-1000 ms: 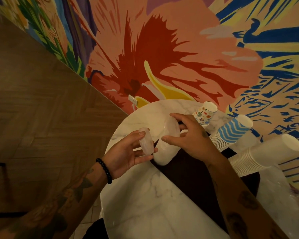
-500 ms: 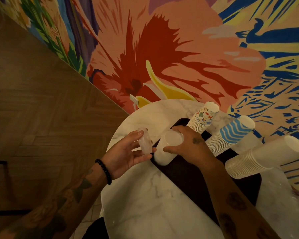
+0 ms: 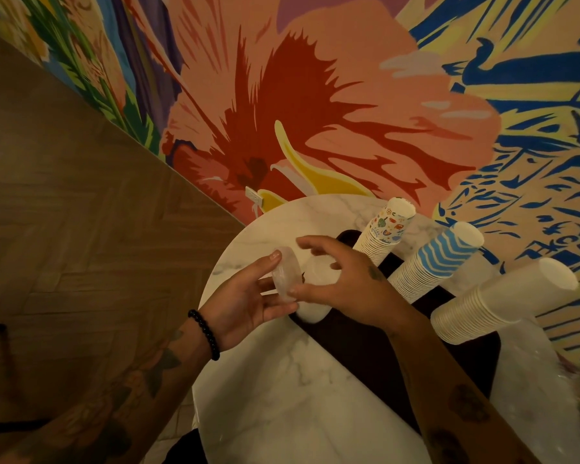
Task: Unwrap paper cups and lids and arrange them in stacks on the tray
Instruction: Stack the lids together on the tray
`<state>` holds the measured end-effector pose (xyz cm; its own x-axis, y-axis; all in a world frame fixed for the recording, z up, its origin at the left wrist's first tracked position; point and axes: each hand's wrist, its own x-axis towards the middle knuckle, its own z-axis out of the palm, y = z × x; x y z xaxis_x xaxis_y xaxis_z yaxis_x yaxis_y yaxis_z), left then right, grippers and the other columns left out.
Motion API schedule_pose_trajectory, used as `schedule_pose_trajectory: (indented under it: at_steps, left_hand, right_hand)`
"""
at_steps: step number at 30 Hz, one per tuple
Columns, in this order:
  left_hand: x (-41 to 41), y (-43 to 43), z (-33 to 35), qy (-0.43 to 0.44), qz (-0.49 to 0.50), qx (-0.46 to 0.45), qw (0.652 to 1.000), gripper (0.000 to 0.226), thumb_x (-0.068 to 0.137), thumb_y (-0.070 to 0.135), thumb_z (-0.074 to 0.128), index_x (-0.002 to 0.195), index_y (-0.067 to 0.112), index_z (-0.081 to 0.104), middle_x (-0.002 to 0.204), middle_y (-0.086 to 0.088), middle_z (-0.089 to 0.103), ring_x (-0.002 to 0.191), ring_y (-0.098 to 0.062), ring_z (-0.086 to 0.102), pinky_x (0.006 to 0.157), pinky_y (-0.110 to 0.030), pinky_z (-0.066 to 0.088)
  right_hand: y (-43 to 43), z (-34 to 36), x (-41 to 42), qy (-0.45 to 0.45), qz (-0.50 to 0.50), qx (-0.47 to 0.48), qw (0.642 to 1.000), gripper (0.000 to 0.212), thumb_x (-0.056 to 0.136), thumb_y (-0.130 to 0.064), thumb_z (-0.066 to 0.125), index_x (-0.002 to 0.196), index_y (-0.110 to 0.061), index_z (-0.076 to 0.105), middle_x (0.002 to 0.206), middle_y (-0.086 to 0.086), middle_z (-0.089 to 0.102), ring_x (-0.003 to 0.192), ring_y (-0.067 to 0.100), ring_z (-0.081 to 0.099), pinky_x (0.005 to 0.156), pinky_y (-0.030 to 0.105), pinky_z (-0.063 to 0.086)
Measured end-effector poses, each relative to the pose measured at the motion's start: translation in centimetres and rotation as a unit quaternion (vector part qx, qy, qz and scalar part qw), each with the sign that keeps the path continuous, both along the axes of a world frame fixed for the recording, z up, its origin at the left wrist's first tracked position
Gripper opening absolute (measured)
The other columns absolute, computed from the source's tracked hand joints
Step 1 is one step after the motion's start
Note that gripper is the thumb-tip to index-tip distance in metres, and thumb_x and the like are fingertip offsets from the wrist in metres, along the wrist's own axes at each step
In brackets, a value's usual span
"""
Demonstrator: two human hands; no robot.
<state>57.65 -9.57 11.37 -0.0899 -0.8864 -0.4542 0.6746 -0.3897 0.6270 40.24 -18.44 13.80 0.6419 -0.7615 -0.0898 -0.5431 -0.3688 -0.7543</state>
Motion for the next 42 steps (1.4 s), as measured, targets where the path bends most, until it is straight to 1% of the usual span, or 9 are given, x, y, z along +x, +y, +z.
schedule_pose_trajectory:
  at_steps: [5,12,16,22,25,30,32,36,42]
  left_hand:
    - [-0.1,0.1,-0.2,-0.020,-0.004,-0.007,1.000,0.038,0.082,0.045,0.065,0.112,0.024,0.073,0.117,-0.020,0.070,0.114,-0.038,0.066,0.089,-0.043,0.058]
    - [0.0,0.2,-0.4,-0.014,0.003,-0.002,1.000,0.046,0.084,0.046,0.063,0.123,0.021,0.066,0.119,-0.019,0.069,0.102,-0.033,0.070,0.082,-0.038,0.062]
    - [0.5,0.2,-0.6,-0.006,0.002,0.002,1.000,0.052,0.086,0.046,0.062,0.131,0.019,0.060,0.124,-0.021,0.067,0.110,-0.039,0.067,0.087,-0.039,0.059]
    - [0.8,0.4,-1.1,0.004,0.026,0.018,0.999,0.053,0.084,0.042,0.064,0.132,0.020,0.060,0.126,-0.022,0.065,0.109,-0.041,0.067,0.083,-0.041,0.061]
    - [0.8,0.4,-1.2,0.008,0.031,0.018,0.999,0.052,0.085,0.040,0.064,0.133,0.019,0.059,0.125,-0.022,0.066,0.110,-0.042,0.067,0.087,-0.043,0.059]
    - [1.1,0.2,-1.3,0.009,0.034,0.019,0.999,0.051,0.086,0.040,0.064,0.133,0.019,0.059,0.124,-0.021,0.067,0.110,-0.043,0.066,0.089,-0.044,0.058]
    - [1.1,0.3,-1.3,0.009,0.036,0.019,0.999,0.051,0.086,0.040,0.064,0.132,0.019,0.060,0.124,-0.021,0.067,0.109,-0.042,0.067,0.087,-0.043,0.059]
    - [1.1,0.3,-1.2,0.015,0.038,0.023,0.999,0.052,0.084,0.040,0.065,0.131,0.019,0.060,0.123,-0.022,0.067,0.108,-0.042,0.067,0.083,-0.041,0.061]
    - [0.9,0.1,-1.3,0.022,0.035,0.023,0.999,0.051,0.085,0.040,0.064,0.131,0.019,0.061,0.129,-0.024,0.062,0.109,-0.043,0.066,0.088,-0.045,0.057]
  right_hand:
    - [0.8,-0.5,0.8,-0.010,0.017,-0.007,1.000,0.079,0.075,-0.049,0.084,0.143,-0.037,0.046,0.139,-0.024,0.053,0.127,-0.004,0.048,0.103,0.028,0.045]
    - [0.4,-0.5,0.5,-0.060,0.003,0.029,0.998,0.075,0.077,-0.037,0.086,0.142,-0.034,0.049,0.138,-0.024,0.054,0.123,-0.003,0.054,0.103,0.031,0.049]
    - [-1.0,0.0,-0.5,-0.094,-0.040,0.028,0.994,0.076,0.076,-0.040,0.086,0.142,-0.038,0.049,0.135,-0.026,0.053,0.118,-0.002,0.057,0.096,0.032,0.055]
    - [-3.1,-0.2,-2.1,-0.035,-0.096,-0.047,0.994,0.071,0.076,-0.046,0.083,0.138,-0.042,0.049,0.135,-0.023,0.049,0.113,-0.003,0.051,0.092,0.023,0.046]
    - [-3.3,-1.2,-2.2,0.010,-0.100,-0.043,0.994,0.072,0.075,-0.045,0.084,0.138,-0.035,0.052,0.133,-0.016,0.052,0.115,0.003,0.049,0.089,0.019,0.041]
    - [-3.1,-3.3,-2.0,0.086,-0.090,-0.057,0.991,0.075,0.072,-0.050,0.085,0.137,-0.030,0.052,0.132,-0.010,0.052,0.119,0.011,0.049,0.100,0.036,0.046]
    - [-3.0,-3.8,-2.0,0.087,-0.090,-0.055,0.991,0.076,0.072,-0.048,0.086,0.137,-0.029,0.053,0.132,-0.008,0.053,0.119,0.012,0.050,0.100,0.037,0.047]
    - [-3.0,-3.9,-2.2,0.074,-0.093,-0.046,0.992,0.073,0.073,-0.045,0.087,0.136,-0.027,0.055,0.132,-0.010,0.053,0.118,0.009,0.049,0.097,0.030,0.045]
    - [-2.4,-3.7,-2.5,0.074,-0.094,-0.056,0.991,0.060,0.073,-0.037,0.088,0.123,-0.025,0.058,0.122,-0.014,0.051,0.110,0.005,0.045,0.090,0.024,0.041]
